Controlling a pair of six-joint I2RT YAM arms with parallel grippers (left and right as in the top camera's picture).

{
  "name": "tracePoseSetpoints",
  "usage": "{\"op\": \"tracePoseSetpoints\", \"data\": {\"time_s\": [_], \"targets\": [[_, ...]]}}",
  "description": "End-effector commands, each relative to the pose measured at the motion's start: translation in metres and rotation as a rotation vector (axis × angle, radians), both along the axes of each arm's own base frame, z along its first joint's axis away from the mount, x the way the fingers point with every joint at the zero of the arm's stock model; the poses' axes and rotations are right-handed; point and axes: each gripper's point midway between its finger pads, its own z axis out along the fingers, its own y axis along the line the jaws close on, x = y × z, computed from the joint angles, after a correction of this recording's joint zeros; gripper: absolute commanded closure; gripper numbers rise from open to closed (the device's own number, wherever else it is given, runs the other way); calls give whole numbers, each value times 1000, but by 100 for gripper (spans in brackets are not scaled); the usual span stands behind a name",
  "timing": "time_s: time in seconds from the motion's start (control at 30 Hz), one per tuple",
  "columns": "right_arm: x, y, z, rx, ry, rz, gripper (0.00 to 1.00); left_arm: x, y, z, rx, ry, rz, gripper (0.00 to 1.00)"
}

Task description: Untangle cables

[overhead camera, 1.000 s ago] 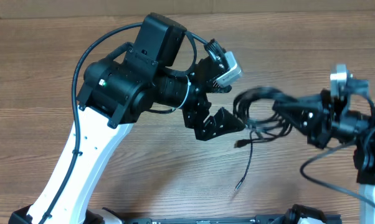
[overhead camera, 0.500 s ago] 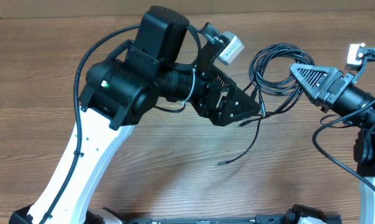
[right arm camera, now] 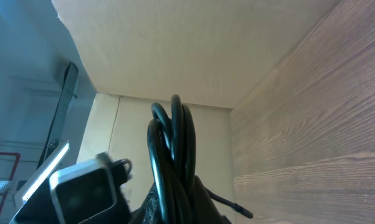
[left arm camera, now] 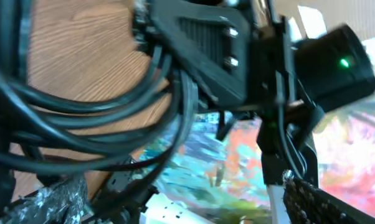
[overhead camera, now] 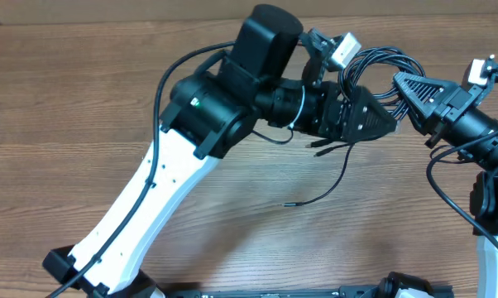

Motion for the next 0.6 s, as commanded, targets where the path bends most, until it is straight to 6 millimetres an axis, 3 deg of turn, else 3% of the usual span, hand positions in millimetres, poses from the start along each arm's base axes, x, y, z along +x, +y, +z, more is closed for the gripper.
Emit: {"op": "tracePoseSetpoints", "data": {"time_s": [0.0, 0.23, 0.4, 0.57], "targets": [[-1, -1, 7, 4, -15, -10, 96, 3, -2, 3, -8, 51, 15, 0], [-3, 1, 8, 5, -16, 2, 96, 12, -8, 19, -67, 7, 41, 4], [-7, 5, 8, 5, -23, 37, 96, 23, -7, 13, -36, -7, 110, 16], [-8, 6, 9, 7, -23, 47, 96, 38, -4, 9, -10, 15, 205, 16]]}}
